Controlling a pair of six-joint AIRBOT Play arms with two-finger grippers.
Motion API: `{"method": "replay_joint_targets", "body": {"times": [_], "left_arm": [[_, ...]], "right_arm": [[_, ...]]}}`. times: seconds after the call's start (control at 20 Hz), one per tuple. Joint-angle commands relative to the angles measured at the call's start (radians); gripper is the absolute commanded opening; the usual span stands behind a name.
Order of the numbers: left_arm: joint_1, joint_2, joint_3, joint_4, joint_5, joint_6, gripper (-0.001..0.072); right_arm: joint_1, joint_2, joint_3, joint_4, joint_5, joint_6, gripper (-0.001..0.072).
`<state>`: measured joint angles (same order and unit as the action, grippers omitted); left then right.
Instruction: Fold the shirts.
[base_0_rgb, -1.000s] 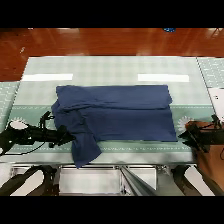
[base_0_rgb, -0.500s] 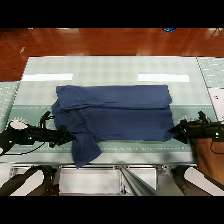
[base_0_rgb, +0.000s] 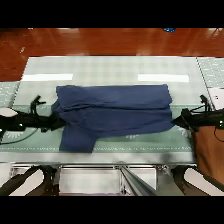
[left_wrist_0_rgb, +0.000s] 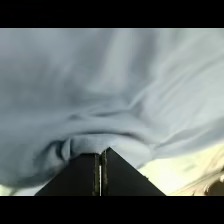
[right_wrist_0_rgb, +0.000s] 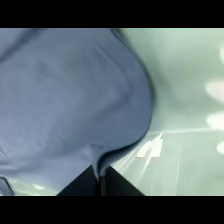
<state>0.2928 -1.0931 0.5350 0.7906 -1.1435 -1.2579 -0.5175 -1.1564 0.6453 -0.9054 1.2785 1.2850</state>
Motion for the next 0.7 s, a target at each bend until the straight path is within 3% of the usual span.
{"method": "replay_joint_targets", "body": {"times": [0.0,0.35,0.65], "left_arm": [[0.007,-0.014,0.146,-0.014,-0.012,-0.031,0.0023],[-0.032,-0.261,0.416,-0.029,0.043,-0.037,0.0023],[-0.058,-0.524,0.671,-0.030,0.013,-0.040,0.0023]], "right_arm": [[0.005,0.000,0.086,0.062,0.004,-0.007,0.0022],[0.105,-0.208,0.234,0.220,-0.115,-0.052,0.0022],[0.178,-0.393,0.457,0.231,-0.172,-0.019,0.0022]]}}
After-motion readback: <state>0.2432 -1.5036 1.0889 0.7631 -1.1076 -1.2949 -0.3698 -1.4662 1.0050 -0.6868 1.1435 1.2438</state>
